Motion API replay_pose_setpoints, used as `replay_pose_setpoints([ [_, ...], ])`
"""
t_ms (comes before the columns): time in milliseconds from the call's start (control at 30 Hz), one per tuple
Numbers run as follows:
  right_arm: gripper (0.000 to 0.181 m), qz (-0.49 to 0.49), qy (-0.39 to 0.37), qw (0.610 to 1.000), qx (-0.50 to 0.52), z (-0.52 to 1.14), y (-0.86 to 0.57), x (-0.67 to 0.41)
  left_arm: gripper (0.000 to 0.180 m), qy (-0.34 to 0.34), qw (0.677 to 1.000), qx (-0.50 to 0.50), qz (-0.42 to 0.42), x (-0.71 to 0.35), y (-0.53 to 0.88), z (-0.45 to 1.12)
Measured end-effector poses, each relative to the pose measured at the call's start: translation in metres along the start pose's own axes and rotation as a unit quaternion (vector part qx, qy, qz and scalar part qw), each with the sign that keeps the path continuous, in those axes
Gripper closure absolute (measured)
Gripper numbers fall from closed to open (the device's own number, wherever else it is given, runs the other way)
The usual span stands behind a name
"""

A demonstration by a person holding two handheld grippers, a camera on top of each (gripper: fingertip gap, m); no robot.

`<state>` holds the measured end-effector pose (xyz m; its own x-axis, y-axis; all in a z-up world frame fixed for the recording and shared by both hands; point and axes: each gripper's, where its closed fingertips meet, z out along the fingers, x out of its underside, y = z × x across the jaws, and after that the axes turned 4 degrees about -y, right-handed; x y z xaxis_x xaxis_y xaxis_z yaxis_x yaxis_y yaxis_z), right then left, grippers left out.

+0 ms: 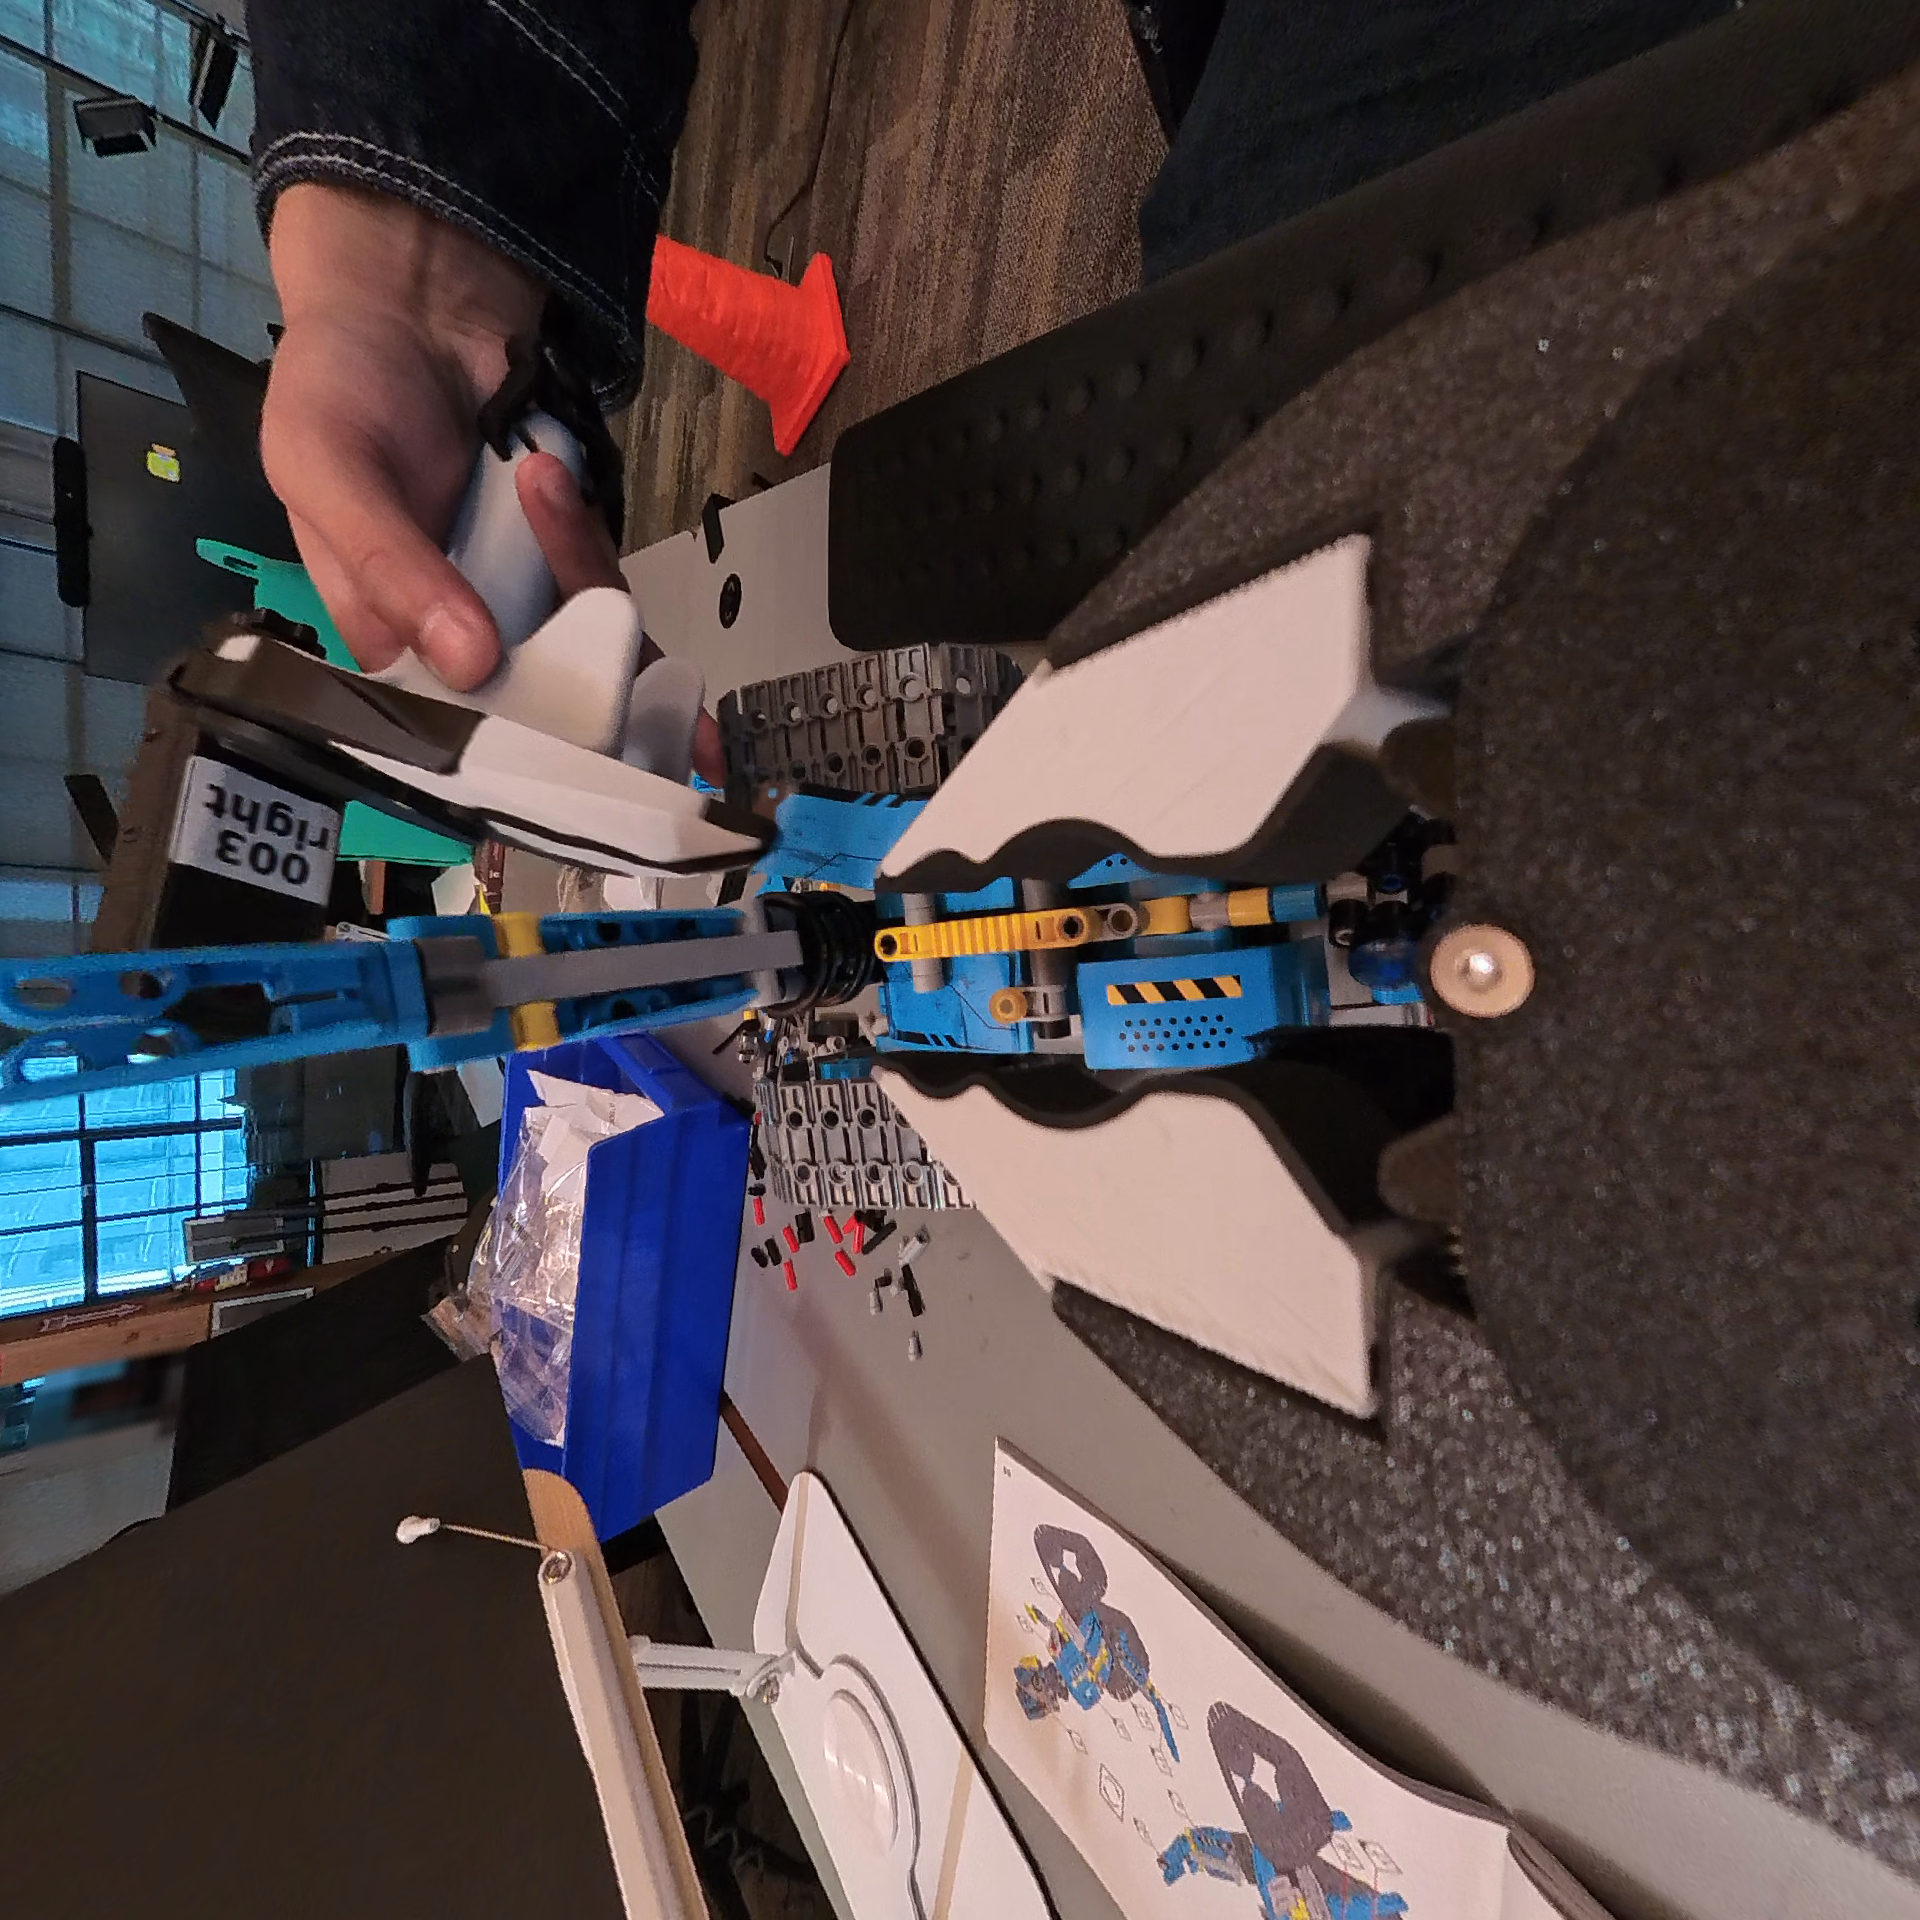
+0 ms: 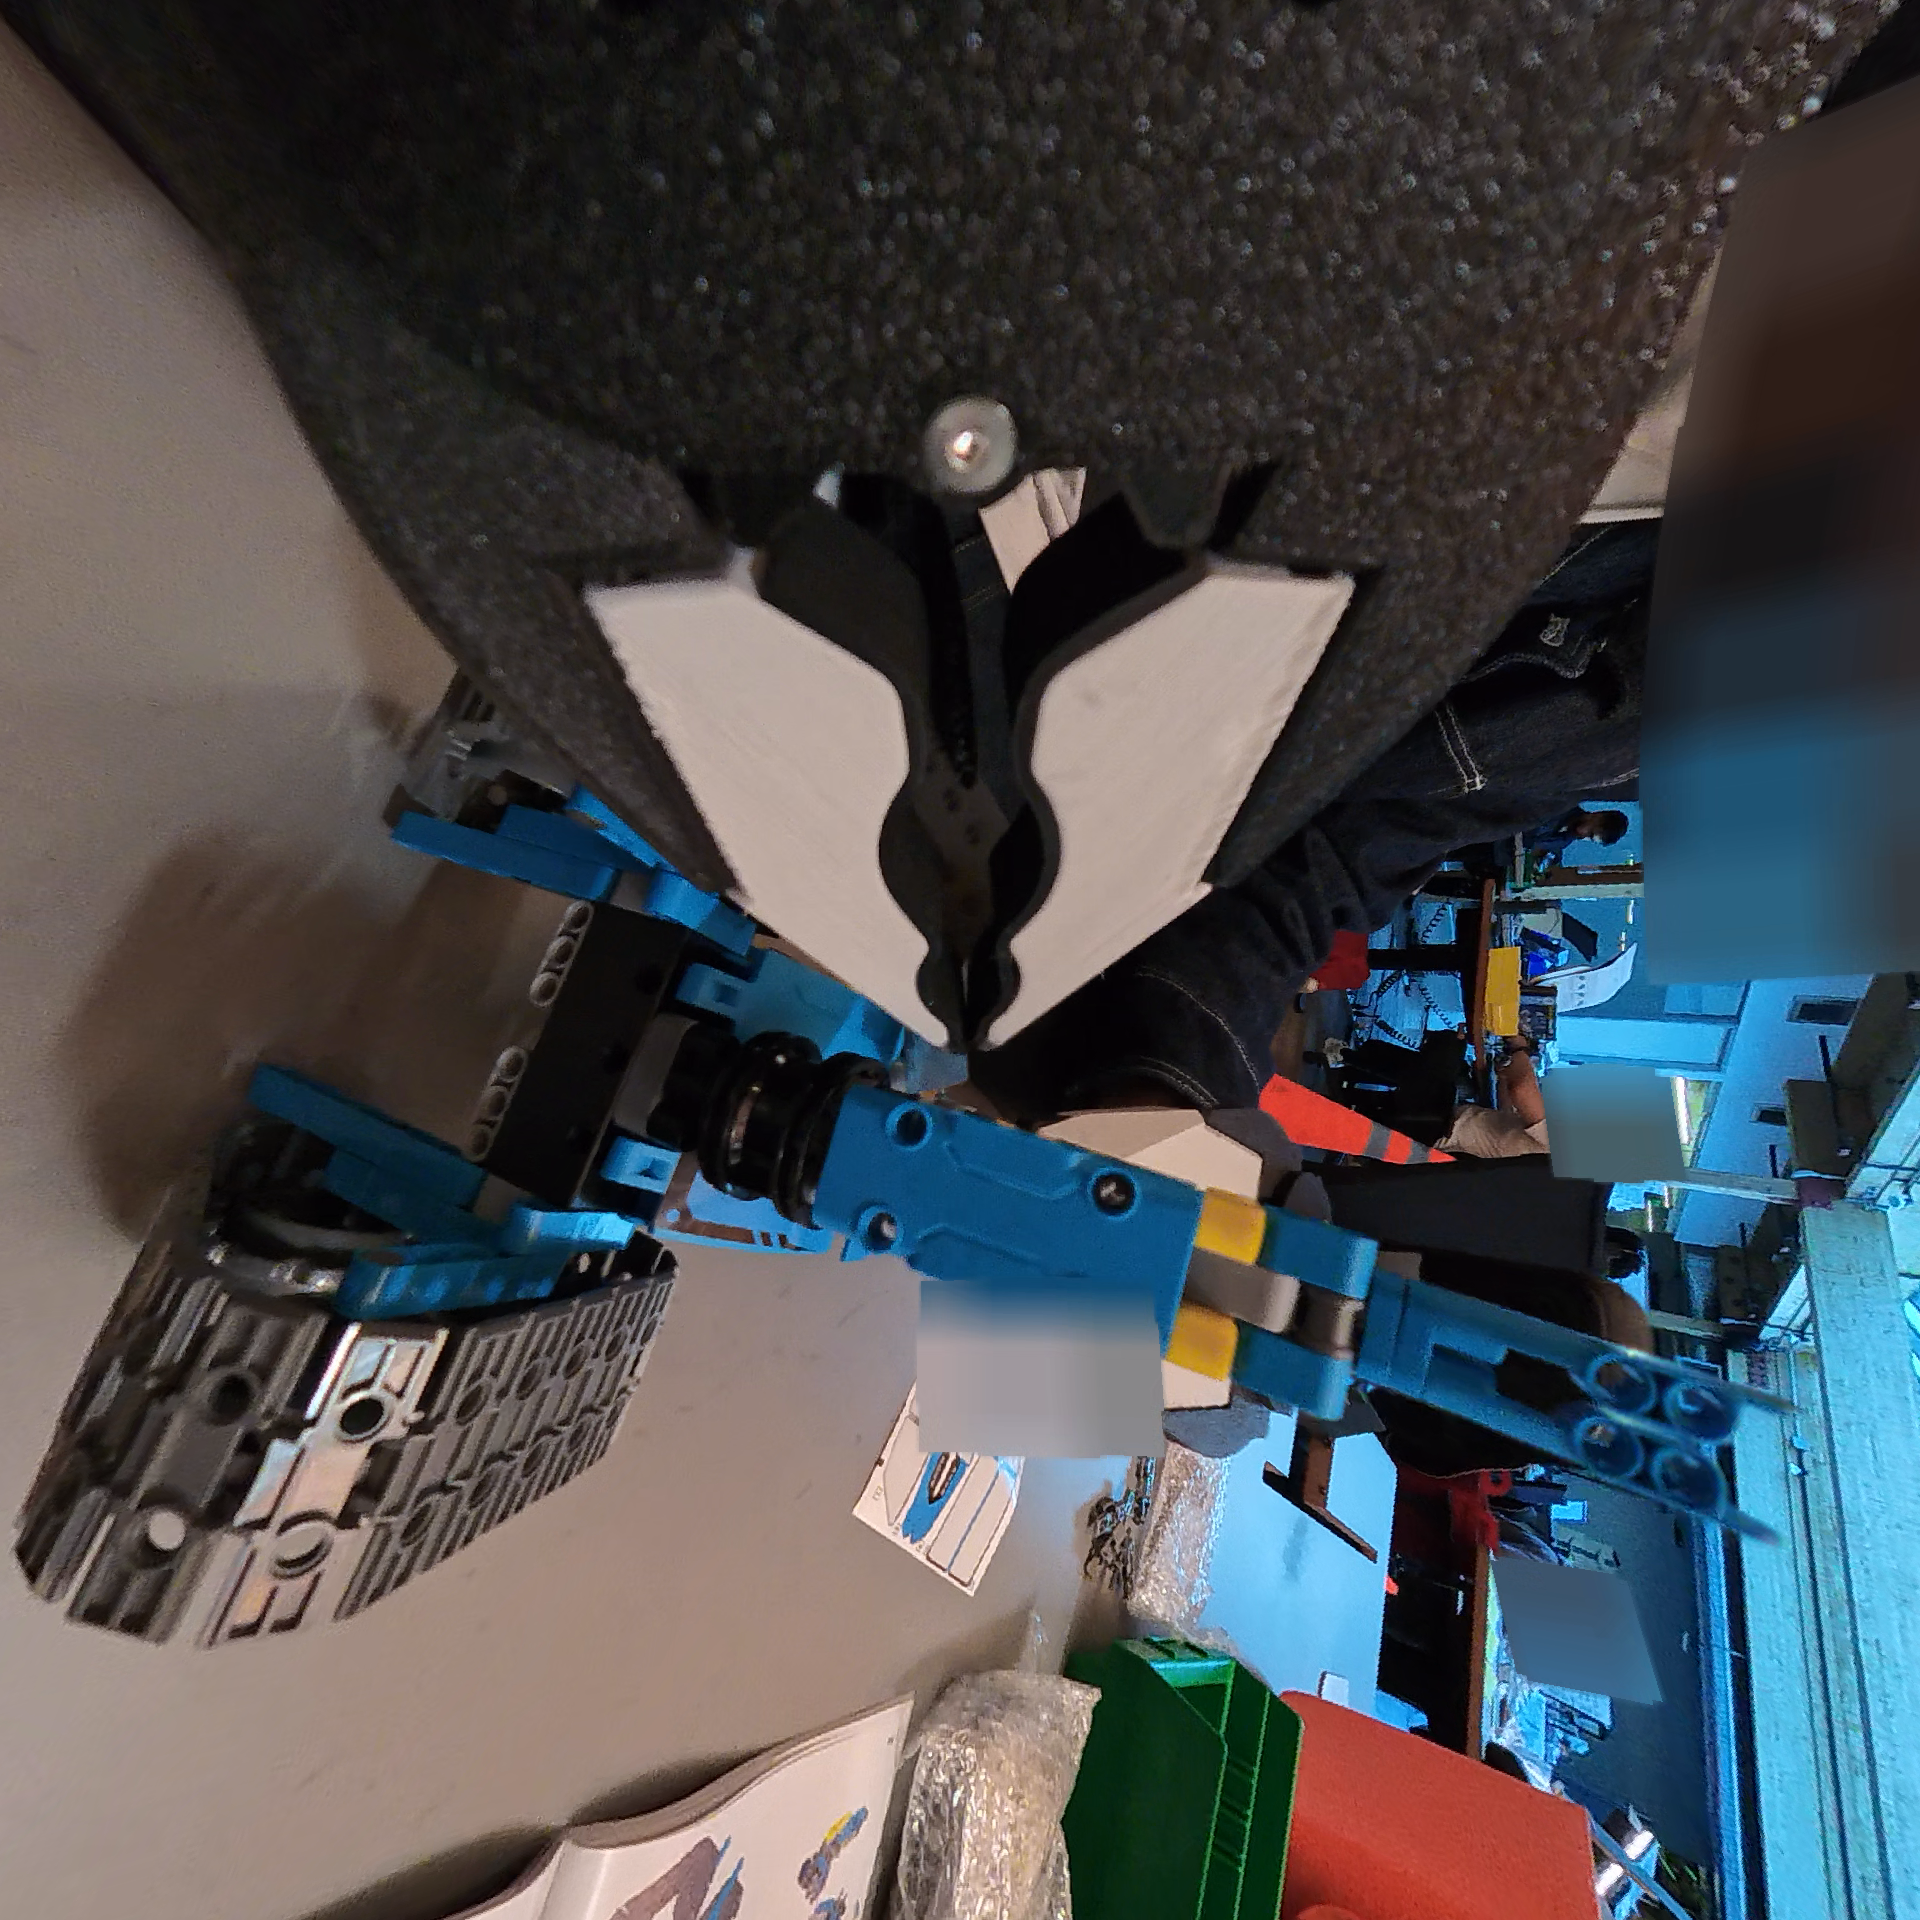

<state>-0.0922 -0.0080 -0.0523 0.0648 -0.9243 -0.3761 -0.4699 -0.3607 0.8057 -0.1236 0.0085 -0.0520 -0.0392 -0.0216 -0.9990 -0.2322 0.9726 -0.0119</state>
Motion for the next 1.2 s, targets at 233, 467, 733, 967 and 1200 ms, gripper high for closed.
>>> replay_pose_setpoints([
  [233, 0.181, 0.002, 0.003, 1.0, 0.008, 0.002, -0.003, 0.001, 0.152, 0.006, 1.0, 0.001, 0.004, 0.003, -0.001, 0.001],
  [467, 0.181, -0.014, 0.001, 1.0, 0.027, 0.003, -0.005, 0.0, 0.157, 0.01, 1.0, 0.009, 0.027, 0.003, -0.009, 0.003],
  [733, 0.181, -0.041, 0.004, 0.998, 0.053, 0.005, -0.006, 0.001, 0.18, 0.019, 0.997, 0.012, 0.076, 0.006, -0.02, 0.008],
  [967, 0.181, -0.051, 0.008, 0.997, 0.062, 0.006, -0.005, 0.004, 0.18, 0.064, 0.99, 0.002, 0.128, 0.018, -0.026, 0.017],
  [1200, 0.181, -0.05, 0.004, 0.997, 0.058, 0.005, -0.005, 0.004, 0.18, 0.086, 0.989, 0.001, 0.123, 0.021, -0.025, 0.018],
])
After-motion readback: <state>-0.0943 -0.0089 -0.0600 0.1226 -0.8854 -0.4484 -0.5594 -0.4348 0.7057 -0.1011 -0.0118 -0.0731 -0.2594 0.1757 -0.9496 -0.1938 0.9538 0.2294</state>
